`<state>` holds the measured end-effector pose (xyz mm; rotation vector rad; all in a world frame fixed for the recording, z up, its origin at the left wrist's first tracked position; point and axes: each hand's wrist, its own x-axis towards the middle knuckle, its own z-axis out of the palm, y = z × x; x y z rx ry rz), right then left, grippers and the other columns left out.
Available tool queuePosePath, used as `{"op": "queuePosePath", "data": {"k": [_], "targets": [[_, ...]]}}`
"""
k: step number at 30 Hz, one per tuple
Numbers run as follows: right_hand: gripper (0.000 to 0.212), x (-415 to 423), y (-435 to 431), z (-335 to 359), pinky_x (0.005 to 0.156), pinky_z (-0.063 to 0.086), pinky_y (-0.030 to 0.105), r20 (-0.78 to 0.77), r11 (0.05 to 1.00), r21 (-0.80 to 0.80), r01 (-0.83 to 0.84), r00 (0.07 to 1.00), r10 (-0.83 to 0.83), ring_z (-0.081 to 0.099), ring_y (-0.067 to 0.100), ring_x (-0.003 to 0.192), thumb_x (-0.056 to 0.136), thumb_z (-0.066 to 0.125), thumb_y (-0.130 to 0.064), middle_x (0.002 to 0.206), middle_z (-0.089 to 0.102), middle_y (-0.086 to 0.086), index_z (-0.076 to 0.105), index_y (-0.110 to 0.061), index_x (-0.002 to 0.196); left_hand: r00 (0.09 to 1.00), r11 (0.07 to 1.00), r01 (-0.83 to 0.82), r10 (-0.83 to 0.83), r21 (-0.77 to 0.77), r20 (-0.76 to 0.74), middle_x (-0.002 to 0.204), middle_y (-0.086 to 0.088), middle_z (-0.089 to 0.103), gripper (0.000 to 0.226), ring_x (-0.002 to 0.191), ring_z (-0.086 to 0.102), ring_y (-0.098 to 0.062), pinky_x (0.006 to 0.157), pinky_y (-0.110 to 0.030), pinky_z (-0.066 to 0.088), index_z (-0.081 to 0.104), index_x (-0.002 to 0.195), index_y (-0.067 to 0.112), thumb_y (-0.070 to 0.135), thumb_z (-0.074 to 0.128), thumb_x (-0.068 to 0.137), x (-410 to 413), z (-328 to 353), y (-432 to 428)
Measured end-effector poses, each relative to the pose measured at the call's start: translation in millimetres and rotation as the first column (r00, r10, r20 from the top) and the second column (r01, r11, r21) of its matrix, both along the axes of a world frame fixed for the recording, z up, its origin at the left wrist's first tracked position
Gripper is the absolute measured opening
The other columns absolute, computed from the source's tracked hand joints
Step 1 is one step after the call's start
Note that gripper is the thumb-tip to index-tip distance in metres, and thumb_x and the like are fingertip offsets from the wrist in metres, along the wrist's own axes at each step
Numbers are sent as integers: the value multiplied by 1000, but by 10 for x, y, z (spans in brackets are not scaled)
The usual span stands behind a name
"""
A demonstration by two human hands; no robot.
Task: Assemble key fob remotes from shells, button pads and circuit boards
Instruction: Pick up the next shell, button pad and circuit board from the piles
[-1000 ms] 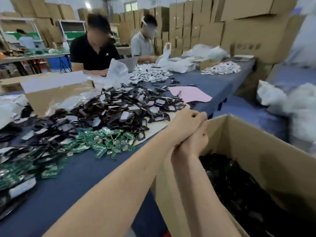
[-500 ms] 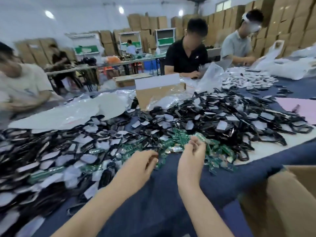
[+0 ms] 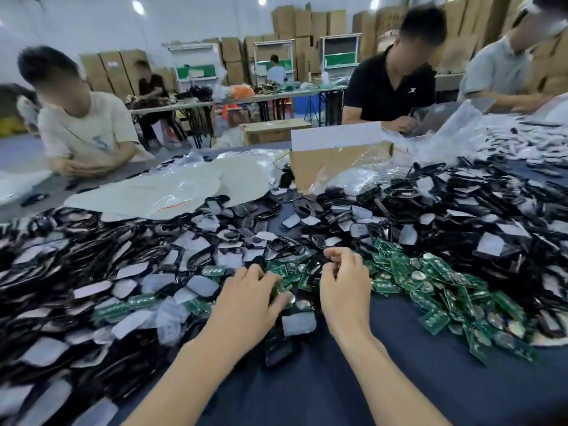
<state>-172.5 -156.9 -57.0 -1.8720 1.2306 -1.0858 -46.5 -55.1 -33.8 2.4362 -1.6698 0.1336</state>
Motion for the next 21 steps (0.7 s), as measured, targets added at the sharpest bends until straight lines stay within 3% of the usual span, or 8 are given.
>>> {"op": "queuePosePath", "data": {"k": [4, 8, 11, 14, 18, 21], "targets": [[20, 24, -61, -9, 89, 27, 27, -9, 1000, -17, 1, 1000, -1, 41, 8, 101, 101, 44, -16, 105, 51, -15, 51, -34, 107, 1000, 1000, 7, -7, 15, -3, 124, 11, 47, 46, 121, 40, -14, 103, -32, 33, 46, 134, 36, 62, 41, 97, -5, -53, -62], [22, 23, -71, -6, 90, 34, 31, 3, 998, -69, -4, 1000, 4, 34, 1, 95, 99, 44, -15, 99, 46, -26, 52, -34, 105, 975, 993, -20, -7, -116, -223, 106, 24, 49, 26, 108, 48, -10, 95, -28, 38, 46, 112, 41, 55, 56, 93, 40, -36, -55], [21, 9, -97, -12, 91, 37, 33, -6, 995, -96, 7, 1000, -8, 34, 2, 95, 100, 44, -16, 99, 46, -25, 52, -34, 107, 881, 959, -135, 2, -248, -472, 87, 16, 60, 15, 83, 60, -7, 80, -30, 50, 51, 95, 39, 39, 66, 92, 84, -53, -57], [22, 22, -108, -13, 93, 39, 34, -37, 995, -101, 1, 999, -5, 34, 2, 96, 100, 44, -16, 101, 46, -23, 51, -36, 107, 727, 873, -287, -70, -394, -683, 86, 22, 68, 15, 80, 64, 4, 68, -16, 45, 60, 91, 37, 27, 71, 90, 147, -72, -55], [23, 35, -112, -14, 92, 39, 34, -58, 989, -147, -2, 998, -6, 35, 2, 95, 100, 45, -16, 102, 47, -22, 49, -38, 107, 653, 761, -389, -170, -520, -738, 89, 18, 72, 11, 82, 67, -1, 73, -17, 48, 66, 97, 36, 27, 69, 92, 300, -64, 3], [22, 59, -188, 0, 92, 40, 34, -117, 986, -169, 9, 993, -29, 40, 7, 100, 100, 47, -18, 113, 54, -11, 55, -31, 115, 594, 689, -474, -209, -548, -777, 89, 14, 74, 13, 81, 68, -5, 74, -20, 52, 67, 99, 38, 26, 67, 94, 403, -60, 36]]}}
